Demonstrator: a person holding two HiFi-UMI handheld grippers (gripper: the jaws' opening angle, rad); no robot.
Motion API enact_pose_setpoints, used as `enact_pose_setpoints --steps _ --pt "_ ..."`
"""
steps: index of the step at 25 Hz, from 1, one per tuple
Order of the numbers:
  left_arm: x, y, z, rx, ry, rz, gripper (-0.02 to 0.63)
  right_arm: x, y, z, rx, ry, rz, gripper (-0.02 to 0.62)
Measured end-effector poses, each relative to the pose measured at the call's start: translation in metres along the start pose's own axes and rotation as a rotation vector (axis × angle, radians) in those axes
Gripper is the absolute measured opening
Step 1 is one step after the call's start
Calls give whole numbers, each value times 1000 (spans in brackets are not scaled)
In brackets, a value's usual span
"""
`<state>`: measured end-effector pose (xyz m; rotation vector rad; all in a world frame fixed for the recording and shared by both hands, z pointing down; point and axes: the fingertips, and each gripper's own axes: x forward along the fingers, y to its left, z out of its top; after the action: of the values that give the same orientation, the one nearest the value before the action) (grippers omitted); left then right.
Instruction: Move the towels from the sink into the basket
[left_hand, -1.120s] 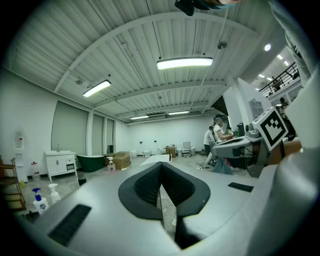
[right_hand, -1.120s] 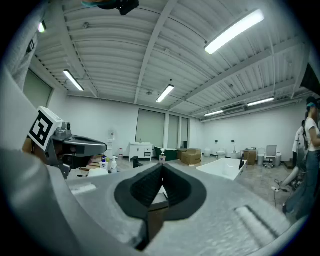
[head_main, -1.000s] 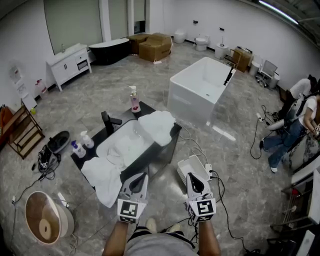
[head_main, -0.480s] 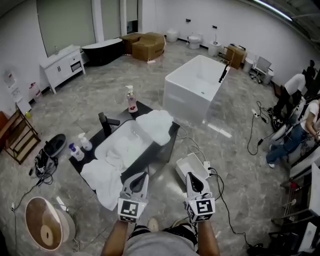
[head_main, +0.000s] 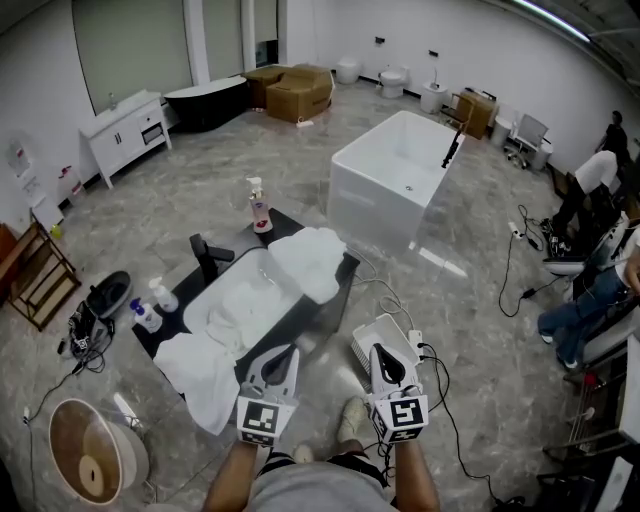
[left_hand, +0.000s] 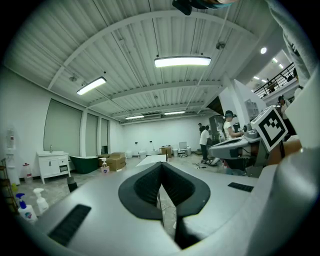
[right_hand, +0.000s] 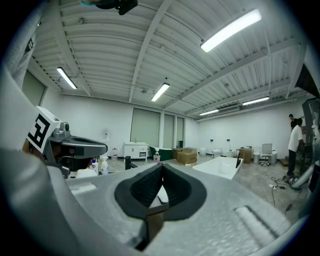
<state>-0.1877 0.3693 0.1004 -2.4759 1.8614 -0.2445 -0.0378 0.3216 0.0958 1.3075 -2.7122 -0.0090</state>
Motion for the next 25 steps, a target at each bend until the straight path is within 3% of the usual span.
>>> enact_pose_setpoints --steps 7,10,14,17,25 --pt "77 14 13 -28 -1 64 9 66 -58 -1 6 -3 57 0" --pt "113 21 13 -2 10 90 9 98 -81 0 1 5 98 0" --pt "150 26 19 -65 28 147 9 131 -103 0 -10 11 157 0" --pt "174 30 11 -19 38 170 9 154 -121 -4 -12 17 199 0" --pt "211 33 5 -25 70 259 9 193 -142 -9 -20 19 310 0"
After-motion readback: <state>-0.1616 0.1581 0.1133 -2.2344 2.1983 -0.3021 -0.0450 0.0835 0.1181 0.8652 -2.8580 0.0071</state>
